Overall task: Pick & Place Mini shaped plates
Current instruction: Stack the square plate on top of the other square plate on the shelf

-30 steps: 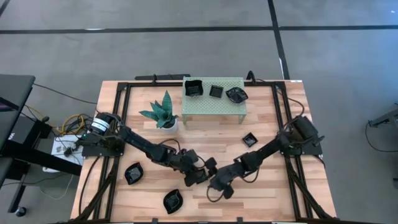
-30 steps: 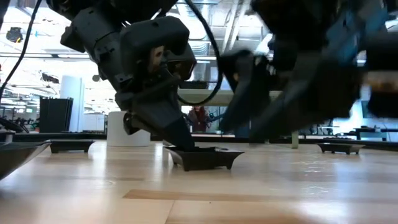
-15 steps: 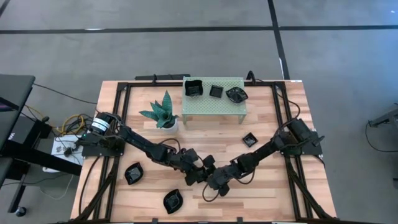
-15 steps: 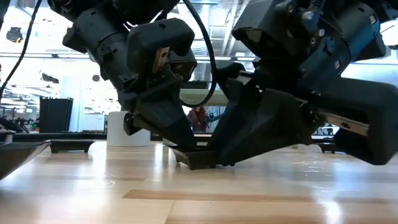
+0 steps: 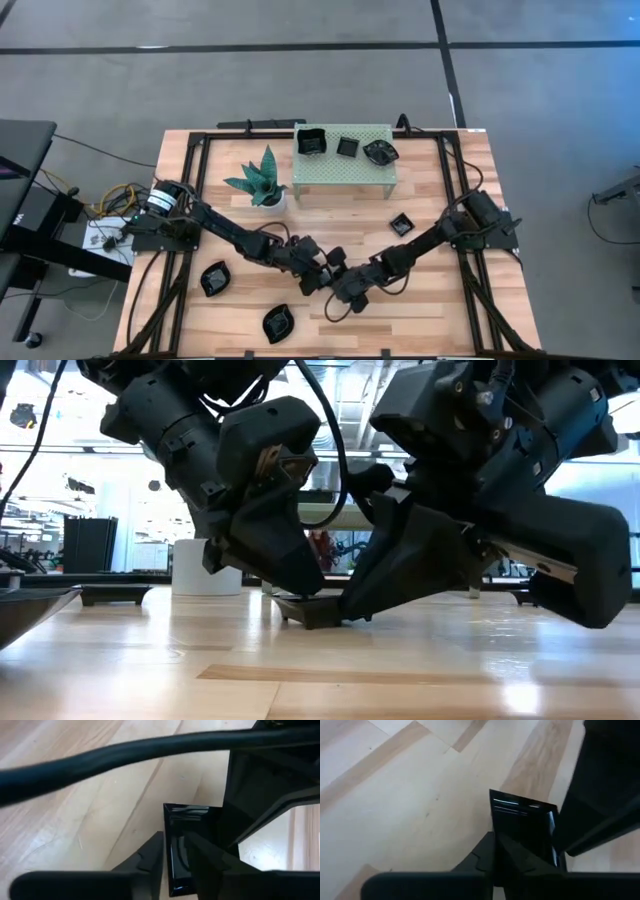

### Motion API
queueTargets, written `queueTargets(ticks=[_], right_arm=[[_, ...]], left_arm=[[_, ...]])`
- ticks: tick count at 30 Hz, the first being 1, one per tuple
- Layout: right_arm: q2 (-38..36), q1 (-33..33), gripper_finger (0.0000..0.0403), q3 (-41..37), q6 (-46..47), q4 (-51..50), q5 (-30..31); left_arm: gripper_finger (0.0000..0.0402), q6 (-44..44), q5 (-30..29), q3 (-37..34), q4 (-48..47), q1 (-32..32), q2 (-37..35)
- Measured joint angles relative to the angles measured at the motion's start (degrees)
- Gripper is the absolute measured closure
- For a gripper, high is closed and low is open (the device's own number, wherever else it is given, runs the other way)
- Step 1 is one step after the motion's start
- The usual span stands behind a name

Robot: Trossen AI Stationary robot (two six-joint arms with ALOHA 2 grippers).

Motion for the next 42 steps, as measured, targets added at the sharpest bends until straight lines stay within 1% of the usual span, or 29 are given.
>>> queueTargets(ticks=[3, 5, 7, 10, 12, 15, 17, 18, 20, 23, 25, 27, 30, 32, 36, 40, 42], right_arm=[[-0.8, 0.1, 0.0399, 0.0, 1.5, -0.8, 0.4], [-2.0, 0.6, 0.0397, 0.0, 2.8, -3.5, 0.5], [-3.6, 1.0, 0.0395, 0.0, 4.6, -6.5, 1.2], [-7.6, 1.9, 0.0398, -0.1, 8.0, -12.8, 4.7], [-11.3, 2.4, 0.0401, -0.1, 8.8, -17.3, 9.0], [-17.1, 1.6, 0.0399, -0.1, 7.5, -22.7, 19.8], [-21.1, -0.2, 0.0398, -0.1, 4.5, -25.1, 26.9], [-23.0, -1.5, 0.0398, -0.1, 2.2, -25.4, 29.5], [-26.6, -5.1, 0.0398, -0.1, -1.5, -25.4, 32.3], [-31.5, -12.7, 0.0400, -0.1, -4.0, -25.2, 31.4], [-33.9, -18.4, 0.0399, -0.1, -4.5, -25.3, 28.4], [-35.6, -24.4, 0.0398, -0.1, -4.6, -25.2, 22.7], [-36.2, -32.3, 0.0396, -0.1, -4.6, -24.5, 11.6], [-35.4, -36.2, 0.0395, -0.1, -4.8, -24.1, 7.2], [-32.1, -40.2, 0.0397, -0.1, -7.5, -22.9, 5.7], [-30.0, -41.7, 0.0398, -0.1, -7.3, -19.3, 6.9], [-29.8, -42.3, 0.0395, -0.1, -7.2, -19.2, 7.5]], left_arm=[[0.0297, 1.9, -0.3, 0.0, -0.1, 0.6, -1.1], [0.0287, 4.1, -1.6, 0.0, -0.1, 1.1, -2.9], [0.0282, 6.8, -2.9, 0.0, 0.1, 1.5, -5.8], [0.0279, 11.4, -4.7, 0.0, 0.2, 1.9, -11.1], [0.0281, 15.0, -5.9, 0.0, 0.3, 1.9, -14.6], [0.0286, 20.0, -8.8, 0.0, 0.5, 1.6, -19.3], [0.0289, 23.0, -10.5, 0.0, 0.8, 1.6, -21.6], [0.0291, 24.2, -11.3, 0.0, 0.4, 1.7, -22.5], [0.0293, 25.5, -12.2, 0.0, 0.5, 1.7, -23.9], [0.0295, 25.7, -12.2, 0.0, 0.6, 1.7, -24.7], [0.0295, 25.8, -12.2, -0.1, 0.5, 1.6, -24.7], [0.0295, 25.6, -12.2, -0.1, 0.7, 1.6, -24.3], [0.0295, 25.6, -12.2, -0.2, 0.1, 1.7, -23.9], [0.0295, 25.6, -12.2, -0.2, 0.5, 1.7, -23.7], [0.0295, 25.6, -12.2, -0.2, 0.3, 1.7, -23.6], [0.0295, 25.6, -12.2, -0.6, 0.5, 1.7, -23.6], [0.0295, 25.6, -12.2, -1.1, 0.7, 1.7, -23.6]])
